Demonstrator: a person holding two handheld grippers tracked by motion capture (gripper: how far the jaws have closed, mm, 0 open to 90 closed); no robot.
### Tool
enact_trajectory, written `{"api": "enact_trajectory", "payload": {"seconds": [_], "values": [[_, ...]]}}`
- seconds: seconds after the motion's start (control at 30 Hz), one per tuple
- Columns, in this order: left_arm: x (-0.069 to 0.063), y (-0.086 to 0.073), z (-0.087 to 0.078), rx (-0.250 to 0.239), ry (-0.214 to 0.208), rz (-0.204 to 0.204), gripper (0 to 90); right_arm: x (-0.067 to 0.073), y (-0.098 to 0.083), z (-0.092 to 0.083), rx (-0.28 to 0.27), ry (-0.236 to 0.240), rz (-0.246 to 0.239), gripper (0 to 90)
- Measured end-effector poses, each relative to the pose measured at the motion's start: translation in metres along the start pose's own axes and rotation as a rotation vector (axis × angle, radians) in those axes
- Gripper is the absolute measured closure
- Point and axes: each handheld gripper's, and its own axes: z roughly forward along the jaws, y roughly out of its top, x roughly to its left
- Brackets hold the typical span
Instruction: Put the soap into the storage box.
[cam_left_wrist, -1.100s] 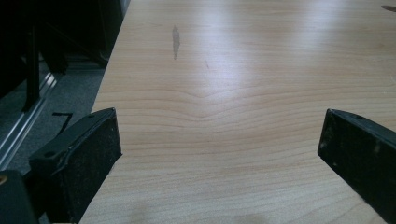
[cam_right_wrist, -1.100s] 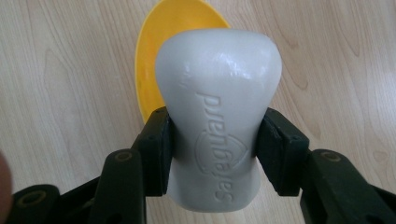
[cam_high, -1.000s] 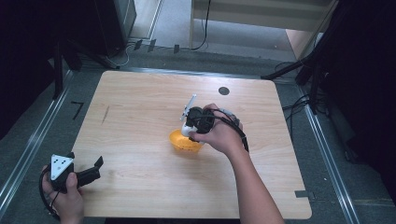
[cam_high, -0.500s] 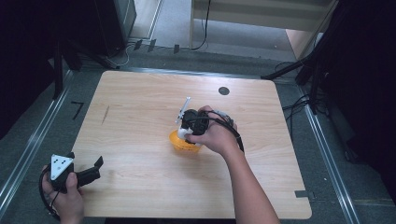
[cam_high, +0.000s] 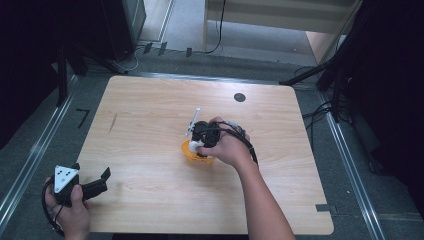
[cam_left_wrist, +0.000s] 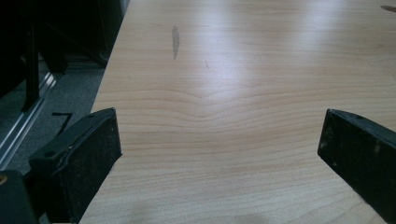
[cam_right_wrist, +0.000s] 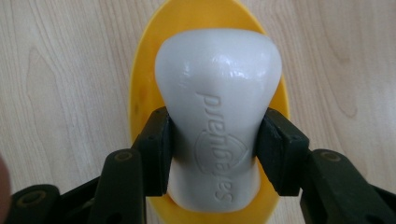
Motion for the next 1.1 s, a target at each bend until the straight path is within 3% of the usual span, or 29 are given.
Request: {"api": "enact_trajectory", "payload": {"seconds": [0.33,0.53,0.63,0.67,1.1], "values": [[0.0,0.0,0.0,0.002,0.0,0.005,0.0,-0.001,-0.002,0.003,-0.02,-0.006,0.019,51.2],[0.0,0.0,0.0,-0.002,-0.002,0.0,0.0,-0.001,-0.004,0.007,-0.028,0.017,0.021,47.4],[0.0,0.0,0.0,-0.001,-0.002,0.005,0.0,-0.002,-0.007,0.003,-0.069,0.031,0.029,45.2],[0.0,0.0,0.0,-0.002,-0.002,0.003,0.0,-0.002,-0.008,0.002,-0.083,0.023,0.028,39.3],[0.0,0.0,0.0,-0.001,-0.001,0.005,0.0,-0.004,-0.024,-0.019,-0.157,-0.001,0.091,37.5]]}}
